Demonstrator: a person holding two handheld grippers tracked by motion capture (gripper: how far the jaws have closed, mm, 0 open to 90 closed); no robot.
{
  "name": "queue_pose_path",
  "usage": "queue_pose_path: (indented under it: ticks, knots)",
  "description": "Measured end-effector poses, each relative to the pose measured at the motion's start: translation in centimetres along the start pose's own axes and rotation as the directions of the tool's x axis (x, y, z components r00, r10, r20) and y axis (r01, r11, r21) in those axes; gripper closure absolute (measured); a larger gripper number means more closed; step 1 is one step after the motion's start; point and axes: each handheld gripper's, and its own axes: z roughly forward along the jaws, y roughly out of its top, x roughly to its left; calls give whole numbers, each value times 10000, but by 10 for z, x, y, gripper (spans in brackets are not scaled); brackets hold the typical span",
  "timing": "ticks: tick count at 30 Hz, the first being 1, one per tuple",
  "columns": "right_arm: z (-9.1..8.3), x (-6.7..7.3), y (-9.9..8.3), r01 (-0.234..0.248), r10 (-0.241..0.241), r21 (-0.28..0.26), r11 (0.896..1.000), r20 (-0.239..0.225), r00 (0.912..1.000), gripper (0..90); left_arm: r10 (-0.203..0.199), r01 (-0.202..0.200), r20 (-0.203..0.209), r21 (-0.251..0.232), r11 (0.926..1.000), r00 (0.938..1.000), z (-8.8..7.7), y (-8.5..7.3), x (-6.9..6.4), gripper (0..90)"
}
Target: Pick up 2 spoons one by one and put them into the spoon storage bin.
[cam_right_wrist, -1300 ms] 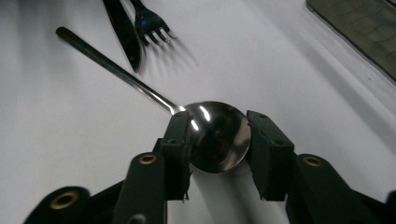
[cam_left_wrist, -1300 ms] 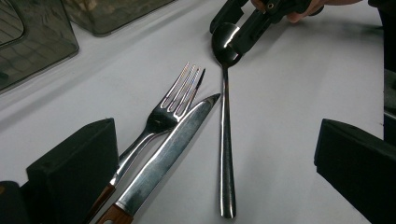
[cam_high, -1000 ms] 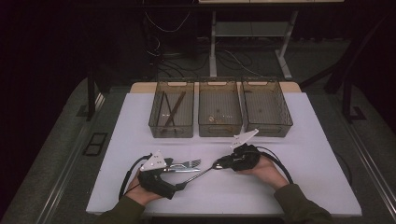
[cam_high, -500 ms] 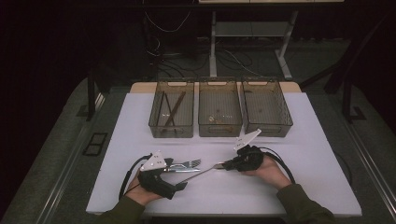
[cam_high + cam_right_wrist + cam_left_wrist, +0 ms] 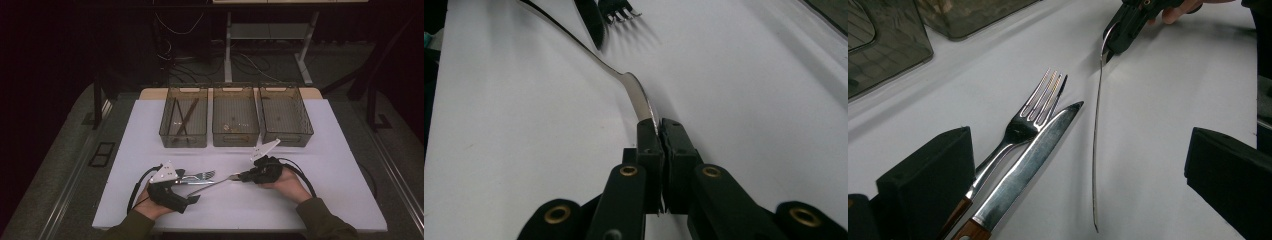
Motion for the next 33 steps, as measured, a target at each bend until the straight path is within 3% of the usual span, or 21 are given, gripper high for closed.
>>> queue_pose_path:
  ticks: [11,21,28,33]
  knots:
    - [-24,-1,-3,-120,138,-558,9984,307,9994,877,7,-7,-15,-59,10000,10000,-1,0,0,0]
    - [-48,-9,-7,-602,705,-1085,9923,938,9931,877,5,-5,-27,-76,10000,10000,-2,0,1,0]
    - [-58,-13,-9,-910,1105,-1426,9856,1355,9846,877,11,-11,-32,-65,10000,10000,-1,0,1,0]
    - [-66,-16,-7,-1244,1554,-1733,9770,1787,9716,877,15,-16,-32,-37,10000,10000,-1,0,1,0]
